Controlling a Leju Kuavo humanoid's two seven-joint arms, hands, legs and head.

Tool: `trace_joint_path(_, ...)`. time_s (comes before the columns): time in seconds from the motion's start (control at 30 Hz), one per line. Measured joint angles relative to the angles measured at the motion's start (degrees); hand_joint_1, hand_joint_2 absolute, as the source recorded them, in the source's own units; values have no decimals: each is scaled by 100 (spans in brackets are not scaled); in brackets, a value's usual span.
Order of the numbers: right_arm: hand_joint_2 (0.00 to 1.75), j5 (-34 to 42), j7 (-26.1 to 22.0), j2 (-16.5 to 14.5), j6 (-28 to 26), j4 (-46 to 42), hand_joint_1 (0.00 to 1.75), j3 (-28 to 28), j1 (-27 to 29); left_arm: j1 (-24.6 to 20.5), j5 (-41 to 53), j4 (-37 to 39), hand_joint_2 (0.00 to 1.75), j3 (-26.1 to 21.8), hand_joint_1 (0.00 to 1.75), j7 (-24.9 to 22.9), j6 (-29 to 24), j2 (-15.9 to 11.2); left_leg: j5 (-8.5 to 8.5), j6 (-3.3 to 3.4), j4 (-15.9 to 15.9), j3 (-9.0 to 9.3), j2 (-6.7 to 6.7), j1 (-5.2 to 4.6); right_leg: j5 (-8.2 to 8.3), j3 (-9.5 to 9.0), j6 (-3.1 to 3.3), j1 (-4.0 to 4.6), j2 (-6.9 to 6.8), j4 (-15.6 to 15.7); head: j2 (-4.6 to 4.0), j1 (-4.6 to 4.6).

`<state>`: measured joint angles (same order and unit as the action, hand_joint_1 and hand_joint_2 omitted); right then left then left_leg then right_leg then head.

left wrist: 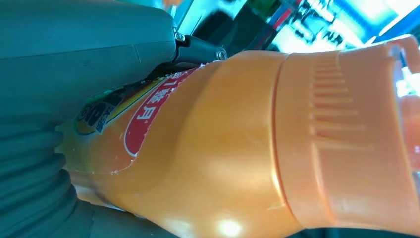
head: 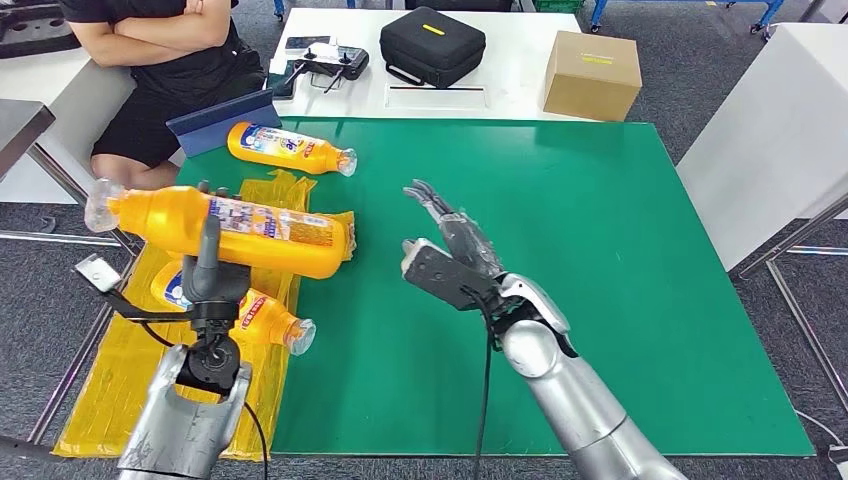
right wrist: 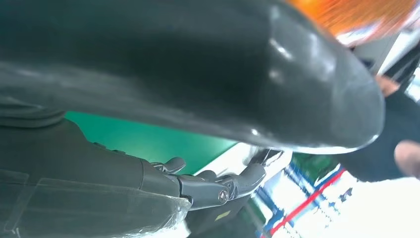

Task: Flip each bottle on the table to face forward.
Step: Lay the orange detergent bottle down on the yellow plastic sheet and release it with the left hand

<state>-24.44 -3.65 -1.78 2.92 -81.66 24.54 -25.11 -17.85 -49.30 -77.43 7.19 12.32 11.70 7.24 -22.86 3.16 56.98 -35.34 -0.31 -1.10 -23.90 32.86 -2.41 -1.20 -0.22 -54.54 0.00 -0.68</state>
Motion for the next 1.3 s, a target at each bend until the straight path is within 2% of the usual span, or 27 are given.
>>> trace_joint_path(0.17, 0, -163, -164, 332, 111, -483, 0, -479, 402, -190, -360, 678, 175, -984, 175, -129, 493, -294, 0, 0, 0, 0, 4, 3, 0, 1, 0, 3, 2, 0, 0, -1)
trace_joint_path(0.3, 0, -243, -221, 451, 153, -678, 0, -610, 616, -324, -310, 1147, 175, -1603, 175, -153, 644, -452, 0, 0, 0, -1, 4, 4, -1, 2, 1, 4, 2, 0, 0, 0)
trace_joint_path(0.57, 0, -263, -223, 485, 212, -710, 0, -620, 644, -418, 326, 1384, 175, -2011, 175, -48, 407, -497, 0, 0, 0, -2, 0, 1, 0, 0, 1, 0, 1, 0, 0, -3)
trace_joint_path(0.67, 0, -310, -222, 487, 213, -710, 0, -616, 646, -509, 1579, 1405, 175, -2033, 175, 544, -290, -555, 0, 0, 0, -2, 4, 1, 1, 1, 0, 1, 3, 0, 0, -3)
trace_joint_path(0.77, 0, -355, -218, 493, 213, -710, 0, -612, 652, -576, 3667, 1158, 175, -1977, 175, 1159, -1463, -623, 0, 0, 1, -2, 5, 4, 1, 2, 0, 3, 3, -1, 0, -1)
trace_joint_path(0.83, 0, -361, -216, 500, 213, -710, 0, -610, 655, -564, 5003, 762, 175, -1888, 175, 1289, -2165, -637, 0, 0, 0, -2, 0, 5, 0, 2, 0, 5, 0, -1, 0, -2)
trace_joint_path(0.93, 0, -363, -241, 507, 221, -700, 0, -604, 649, -516, 6649, 164, 175, -1689, 175, 1275, -3012, -646, 0, 0, 0, -6, -6, 5, -1, 1, 1, 5, -3, -1, 0, -1)
trace_joint_path(1.0, 0, -357, -294, 507, 242, -661, 0, -599, 617, -477, 8070, -192, 175, -1442, 175, 1124, -3549, -687, 0, 0, 0, -9, -6, 5, -2, 2, 2, 4, -3, -1, 0, -2)
trace_joint_path(1.07, 0, -342, -355, 502, 274, -584, 0, -590, 534, -474, 9178, -435, 175, -1130, 175, 931, -3832, -770, 0, 0, -1, -9, -8, 3, -1, 2, 2, 2, -4, -1, 0, -3)
trace_joint_path(1.3, 0, -291, -440, 483, 345, -299, 0, -561, 266, -534, 10552, -576, 175, -378, 175, 598, -4231, -1060, 6, 5, 1, -8, -4, 2, 4, 4, -3, 1, -2, -1, 0, -2)
